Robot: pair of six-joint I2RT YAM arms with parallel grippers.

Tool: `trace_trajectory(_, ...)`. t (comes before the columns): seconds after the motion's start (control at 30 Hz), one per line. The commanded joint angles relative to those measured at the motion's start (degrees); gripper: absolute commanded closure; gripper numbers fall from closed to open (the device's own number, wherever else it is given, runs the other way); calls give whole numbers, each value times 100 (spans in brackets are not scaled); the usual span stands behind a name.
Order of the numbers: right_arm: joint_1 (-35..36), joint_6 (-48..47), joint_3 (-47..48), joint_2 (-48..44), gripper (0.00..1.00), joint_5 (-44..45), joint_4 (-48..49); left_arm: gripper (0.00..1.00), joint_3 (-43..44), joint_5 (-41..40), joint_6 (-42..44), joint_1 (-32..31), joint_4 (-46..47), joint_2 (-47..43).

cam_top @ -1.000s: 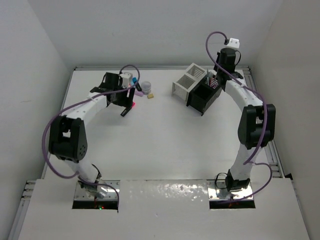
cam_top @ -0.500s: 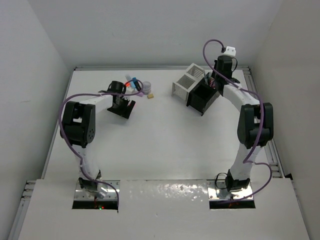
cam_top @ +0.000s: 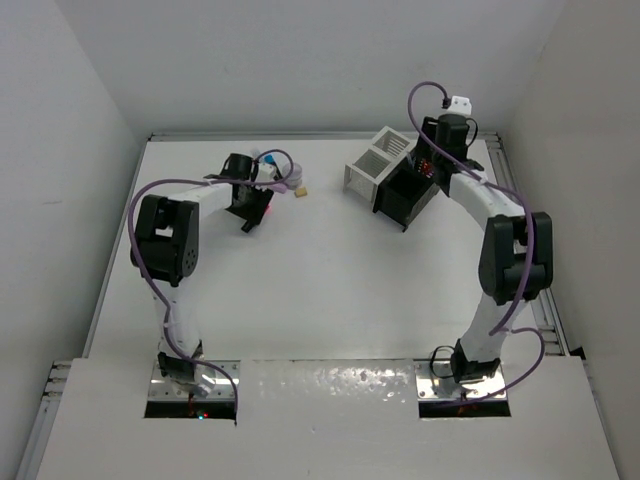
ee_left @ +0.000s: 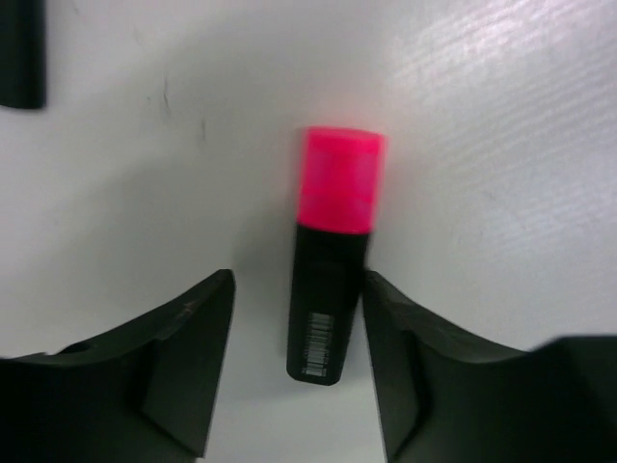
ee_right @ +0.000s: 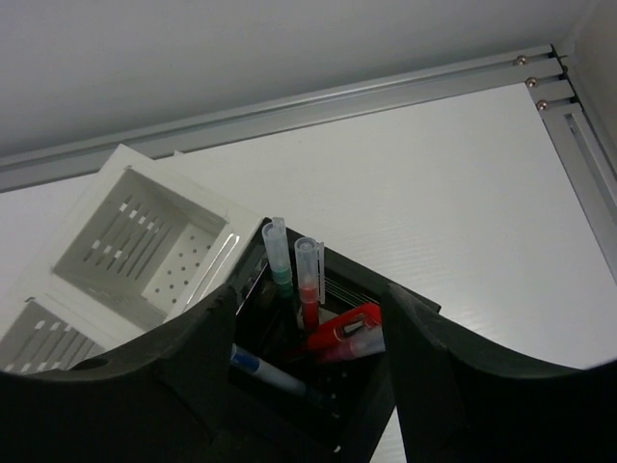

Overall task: Sort the stationery into containers
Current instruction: Place the pen in the storage box, then pick up the pen from the center of the board.

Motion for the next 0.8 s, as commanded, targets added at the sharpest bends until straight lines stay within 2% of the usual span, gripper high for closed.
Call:
trace_trajectory(0.0, 1, -23, 14, -644, 38, -131, 80, 49, 259, -214, 191, -77, 92, 339)
trace_trajectory(0.27, 63, -31, -127, -1427, 35, -333, -193, 58, 356, -152, 235, -314, 180, 603)
trace_trajectory(0.37, 133, 4, -153, -1656, 34, -394, -543, 76, 391, 94, 148, -367, 101, 611)
trace_trajectory(0.4, 125, 47, -197, -1700, 33, -421, -649, 92, 400, 190, 86, -350, 75, 594)
trace_trajectory(0.43, 168, 74, -267, -1840, 33, -447, -833, 100, 435, 217, 42, -350, -21, 568)
trace_trajectory(0.57, 309, 170, -820, -2341, 33, -544, -957, 100, 611, 419, -230, -314, -329, 287)
trace_trajectory(0.77, 344, 732, -1515, -2912, 33, -982, -1142, 100, 761, 770, -266, -376, -901, -793)
